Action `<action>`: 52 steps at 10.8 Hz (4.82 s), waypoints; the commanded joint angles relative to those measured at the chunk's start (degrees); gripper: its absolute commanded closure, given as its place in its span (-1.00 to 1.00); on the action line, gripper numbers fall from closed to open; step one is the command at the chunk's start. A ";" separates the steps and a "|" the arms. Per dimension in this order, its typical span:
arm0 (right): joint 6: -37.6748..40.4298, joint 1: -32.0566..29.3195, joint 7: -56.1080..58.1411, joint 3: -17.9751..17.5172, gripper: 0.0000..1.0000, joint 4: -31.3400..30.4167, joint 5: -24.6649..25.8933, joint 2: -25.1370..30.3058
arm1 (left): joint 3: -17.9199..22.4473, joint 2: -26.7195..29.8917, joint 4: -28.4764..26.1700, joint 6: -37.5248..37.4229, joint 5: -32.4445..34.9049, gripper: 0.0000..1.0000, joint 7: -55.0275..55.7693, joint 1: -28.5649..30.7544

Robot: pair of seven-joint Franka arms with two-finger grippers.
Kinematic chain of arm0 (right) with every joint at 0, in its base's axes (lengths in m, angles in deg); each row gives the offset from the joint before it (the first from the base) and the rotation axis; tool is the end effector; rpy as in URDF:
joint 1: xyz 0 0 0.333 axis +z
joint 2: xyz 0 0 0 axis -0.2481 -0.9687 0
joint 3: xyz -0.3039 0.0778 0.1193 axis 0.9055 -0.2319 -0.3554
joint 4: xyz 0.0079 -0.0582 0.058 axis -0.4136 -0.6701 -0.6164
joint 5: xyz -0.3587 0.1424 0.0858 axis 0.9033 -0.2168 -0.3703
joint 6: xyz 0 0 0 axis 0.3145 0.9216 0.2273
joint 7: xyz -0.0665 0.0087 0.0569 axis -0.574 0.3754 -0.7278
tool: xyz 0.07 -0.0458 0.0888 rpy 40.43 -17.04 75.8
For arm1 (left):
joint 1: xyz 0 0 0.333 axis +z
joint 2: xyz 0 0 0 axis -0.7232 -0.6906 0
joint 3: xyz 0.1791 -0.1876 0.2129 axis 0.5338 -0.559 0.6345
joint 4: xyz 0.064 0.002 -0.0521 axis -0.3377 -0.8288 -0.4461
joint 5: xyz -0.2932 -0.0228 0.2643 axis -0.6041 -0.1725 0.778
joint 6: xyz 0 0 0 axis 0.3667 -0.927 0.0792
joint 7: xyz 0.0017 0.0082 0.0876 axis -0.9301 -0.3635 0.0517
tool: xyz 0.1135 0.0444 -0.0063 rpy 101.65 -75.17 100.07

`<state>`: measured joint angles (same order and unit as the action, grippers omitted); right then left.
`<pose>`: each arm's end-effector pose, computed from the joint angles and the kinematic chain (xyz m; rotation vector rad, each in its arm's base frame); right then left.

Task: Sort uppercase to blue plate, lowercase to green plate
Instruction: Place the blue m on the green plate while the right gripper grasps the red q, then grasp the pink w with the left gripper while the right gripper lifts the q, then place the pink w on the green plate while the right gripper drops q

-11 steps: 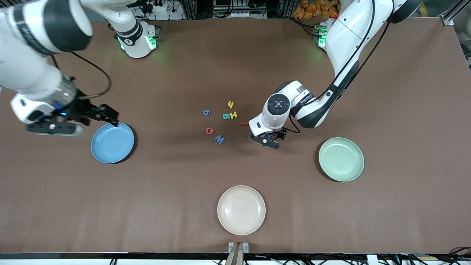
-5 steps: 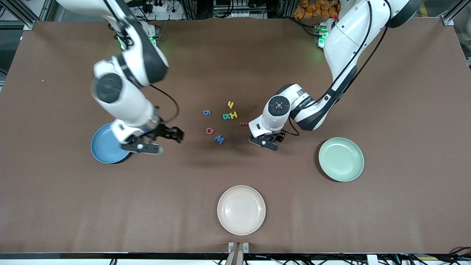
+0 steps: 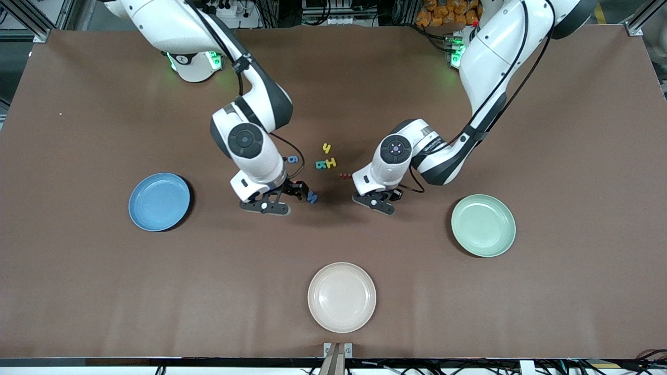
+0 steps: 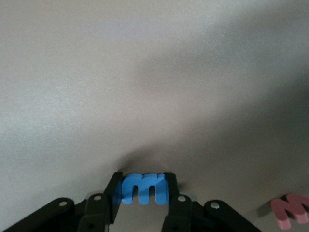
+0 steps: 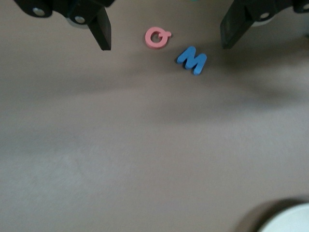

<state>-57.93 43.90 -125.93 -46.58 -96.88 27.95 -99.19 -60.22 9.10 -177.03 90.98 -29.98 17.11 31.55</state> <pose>0.5649 0.3851 0.2888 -3.0974 0.2003 0.0234 0.5284 -0.4060 0.1736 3.0414 -0.6537 -0.0125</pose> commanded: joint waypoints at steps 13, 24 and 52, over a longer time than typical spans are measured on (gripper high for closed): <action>-19.80 4.13 7.86 0.31 -0.88 -12.55 10.00 -3.75 | 3.51 7.43 -0.10 -10.46 0.80 0.83 -12.24 25.23; -21.13 3.95 9.70 -0.83 -0.11 -15.10 9.21 -4.10 | -6.58 8.21 -0.10 -10.90 -8.78 -1.00 25.22 14.44; 2.25 -20.22 75.44 10.50 0.19 -15.36 -5.70 3.46 | -6.40 -3.13 1.13 -0.27 -0.61 0.01 98.41 -4.04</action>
<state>-55.74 23.87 -52.67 -36.12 -110.25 25.63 -96.05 -66.64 7.06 -176.86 90.35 -32.65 113.83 27.95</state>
